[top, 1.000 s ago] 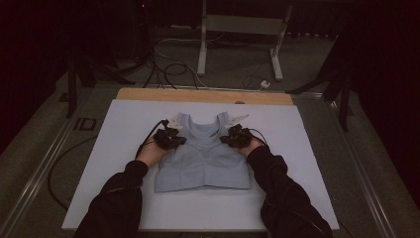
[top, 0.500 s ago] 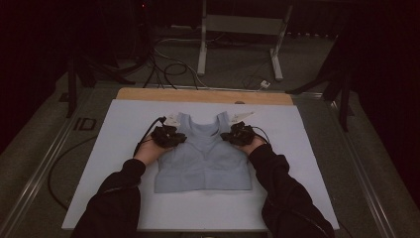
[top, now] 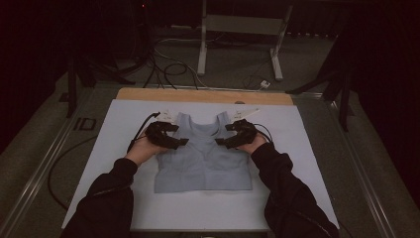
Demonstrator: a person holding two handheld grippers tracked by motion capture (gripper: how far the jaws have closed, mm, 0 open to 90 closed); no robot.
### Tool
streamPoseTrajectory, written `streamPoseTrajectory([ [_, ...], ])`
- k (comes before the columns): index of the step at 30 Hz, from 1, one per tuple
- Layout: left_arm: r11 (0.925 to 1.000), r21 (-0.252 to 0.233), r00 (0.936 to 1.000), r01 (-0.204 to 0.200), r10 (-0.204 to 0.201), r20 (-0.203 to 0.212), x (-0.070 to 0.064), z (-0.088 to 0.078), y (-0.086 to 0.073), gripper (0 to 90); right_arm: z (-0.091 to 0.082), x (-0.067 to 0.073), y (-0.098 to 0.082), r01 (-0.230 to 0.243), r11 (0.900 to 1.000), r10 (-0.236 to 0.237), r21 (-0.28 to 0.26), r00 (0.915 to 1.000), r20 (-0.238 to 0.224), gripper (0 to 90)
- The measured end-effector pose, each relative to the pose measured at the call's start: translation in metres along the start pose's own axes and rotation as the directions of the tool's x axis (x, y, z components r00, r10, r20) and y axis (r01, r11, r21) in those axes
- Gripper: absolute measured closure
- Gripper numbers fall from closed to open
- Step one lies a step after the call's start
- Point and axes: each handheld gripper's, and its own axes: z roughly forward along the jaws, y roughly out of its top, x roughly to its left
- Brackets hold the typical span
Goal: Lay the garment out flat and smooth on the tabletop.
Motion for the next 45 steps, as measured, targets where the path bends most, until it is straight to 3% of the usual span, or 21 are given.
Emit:
streamPoseTrajectory([
  [3, 0.9998, 0.015, 0.9993, -0.015, 0.014, 0.035, -0.002, -0.002, 0.001, 6.4, -0.002, 0.001, 0.002, -0.006, 1.0, 0.006, -0.001, 1.0, 0.008, 12.9],
  [5, 0.9999, 0.012, 0.9991, 0.006, -0.006, 0.043, -0.002, -0.004, 0.002, 0.0, -0.003, 0.0, 0.003, -0.011, 1.0, 0.011, -0.007, 0.9999, -0.001, 11.3],
  [9, 0.9998, 0.018, 0.9979, 0.009, -0.01, 0.064, -0.003, -0.011, 0.005, 0.0, -0.006, 0.003, 0.005, -0.004, 1.0, 0.004, -0.004, 0.9999, -0.012, 10.0],
  [11, 0.9996, 0.024, 0.9975, -0.013, 0.012, 0.069, -0.005, -0.014, 0.007, 0.0, -0.008, 0.005, 0.007, 0.0, 1.0, 0.0, -0.004, 0.9999, -0.013, 10.0],
  [22, 0.9989, -0.007, 0.9972, -0.047, 0.048, 0.057, -0.009, -0.035, 0.007, 0.0, -0.018, 0.015, 0.012, 0.047, 0.999, -0.047, -0.012, 0.9988, -0.014, 10.0],
  [27, 0.9989, -0.023, 0.9977, -0.042, 0.043, 0.052, -0.009, -0.048, 0.001, 0.0, -0.028, 0.02, 0.01, 0.056, 0.998, -0.056, -0.021, 0.9983, -0.014, 9.9],
  [35, 0.9985, -0.028, 0.9981, -0.047, 0.048, 0.038, -0.014, -0.065, -0.008, 0.0, -0.049, 0.021, 0.003, 0.062, 0.997, -0.062, -0.039, 0.9979, 0.021, 9.9],
  [45, 0.999, -0.023, 0.999, -0.038, 0.038, 0.021, -0.018, -0.085, -0.028, 0.0, -0.07, 0.022, -0.019, 0.051, 0.998, -0.048, -0.047, 0.9968, 0.064, 9.9],
])
